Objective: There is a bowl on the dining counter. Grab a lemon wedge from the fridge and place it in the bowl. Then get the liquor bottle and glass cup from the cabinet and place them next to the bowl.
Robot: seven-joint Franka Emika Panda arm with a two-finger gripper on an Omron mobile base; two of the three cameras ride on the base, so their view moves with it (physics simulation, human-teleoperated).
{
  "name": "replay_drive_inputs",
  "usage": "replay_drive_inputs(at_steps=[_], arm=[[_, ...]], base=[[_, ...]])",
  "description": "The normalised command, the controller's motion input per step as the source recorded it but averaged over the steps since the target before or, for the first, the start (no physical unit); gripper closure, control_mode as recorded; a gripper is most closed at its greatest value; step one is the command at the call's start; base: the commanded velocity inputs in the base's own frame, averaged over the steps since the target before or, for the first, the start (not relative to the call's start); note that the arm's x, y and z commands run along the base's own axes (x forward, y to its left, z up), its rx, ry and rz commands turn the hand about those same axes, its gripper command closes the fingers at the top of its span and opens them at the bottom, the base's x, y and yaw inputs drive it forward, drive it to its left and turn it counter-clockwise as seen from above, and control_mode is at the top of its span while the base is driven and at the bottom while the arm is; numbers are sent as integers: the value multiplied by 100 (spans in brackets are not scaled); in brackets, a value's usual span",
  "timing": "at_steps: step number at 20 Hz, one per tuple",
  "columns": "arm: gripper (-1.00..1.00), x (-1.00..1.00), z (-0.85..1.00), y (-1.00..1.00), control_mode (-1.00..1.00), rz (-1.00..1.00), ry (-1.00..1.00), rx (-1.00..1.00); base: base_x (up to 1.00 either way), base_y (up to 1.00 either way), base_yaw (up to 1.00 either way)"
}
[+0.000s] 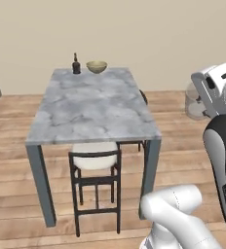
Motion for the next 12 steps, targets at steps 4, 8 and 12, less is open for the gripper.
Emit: replay_drive_inputs(at_steps=[4, 8, 12], arm=[[100, 0, 0, 0, 100, 0, 0, 0], [100, 0, 0, 0, 100, 0, 0, 0], [100, 0, 0, 0, 100, 0, 0, 0]], base=[[8, -100, 26], [20, -94, 30], [25, -88, 33]])
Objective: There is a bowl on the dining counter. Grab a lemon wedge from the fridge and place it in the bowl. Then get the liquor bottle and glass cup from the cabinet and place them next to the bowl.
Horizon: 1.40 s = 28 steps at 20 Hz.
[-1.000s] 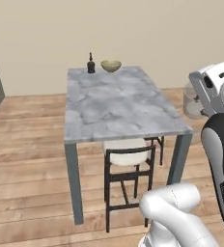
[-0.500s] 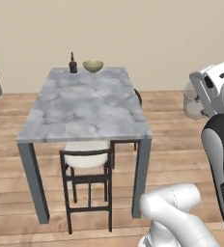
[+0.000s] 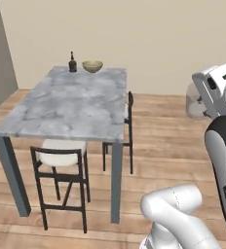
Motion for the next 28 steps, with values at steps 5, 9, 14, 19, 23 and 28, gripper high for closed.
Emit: replay_drive_inputs(at_steps=[5, 9, 14, 19, 23, 28], arm=[[100, 0, 0, 0, 100, 0, 0, 0], [100, 0, 0, 0, 100, 0, 0, 0], [100, 0, 0, 0, 100, 0, 0, 0], [100, 0, 0, 0, 100, 0, 0, 0], [100, 0, 0, 0, 100, 0, 0, 0], [100, 0, 0, 0, 100, 0, 0, 0]], base=[[33, -84, 35], [54, -81, 33], [66, -81, 32], [70, -82, 31], [72, -83, 30], [72, -84, 29]])
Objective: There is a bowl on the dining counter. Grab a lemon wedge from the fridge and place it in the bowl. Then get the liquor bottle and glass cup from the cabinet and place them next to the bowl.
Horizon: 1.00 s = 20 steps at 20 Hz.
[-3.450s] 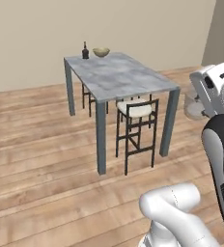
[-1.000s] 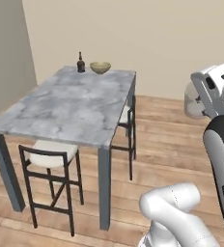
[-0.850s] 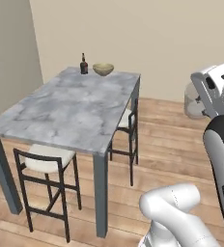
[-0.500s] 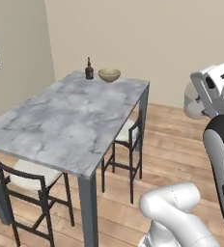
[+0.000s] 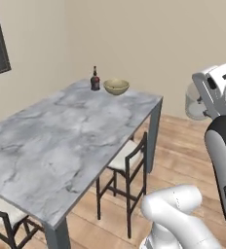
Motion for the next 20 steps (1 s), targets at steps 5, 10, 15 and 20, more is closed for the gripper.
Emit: replay_drive_inputs(at_steps=[5, 10, 15, 20], arm=[[100, 0, 0, 0, 100, 0, 0, 0], [100, 0, 0, 0, 100, 0, 0, 0], [100, 0, 0, 0, 100, 0, 0, 0], [100, 0, 0, 0, 100, 0, 0, 0]], base=[[70, -84, 29], [69, -85, 29], [69, -83, 29], [68, -82, 30]])
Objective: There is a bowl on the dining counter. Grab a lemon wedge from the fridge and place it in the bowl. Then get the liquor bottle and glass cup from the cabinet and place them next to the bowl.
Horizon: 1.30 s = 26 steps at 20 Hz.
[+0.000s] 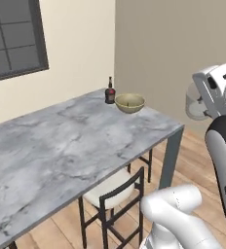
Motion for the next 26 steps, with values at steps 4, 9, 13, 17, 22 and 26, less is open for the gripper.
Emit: replay_drive_inputs(at_steps=[4, 9, 13, 17, 22, 26], arm=[[100, 0, 0, 0, 100, 0, 0, 0], [100, 0, 0, 0, 100, 0, 0, 0], [100, 0, 0, 0, 100, 0, 0, 0], [100, 0, 0, 0, 100, 0, 0, 0], [100, 0, 0, 0, 100, 0, 0, 0], [100, 0, 0, 0, 100, 0, 0, 0]], base=[[65, -78, 32], [61, -72, 37], [38, -86, 32], [-2, -98, 17], [1, -100, 17], [13, -95, 23]])
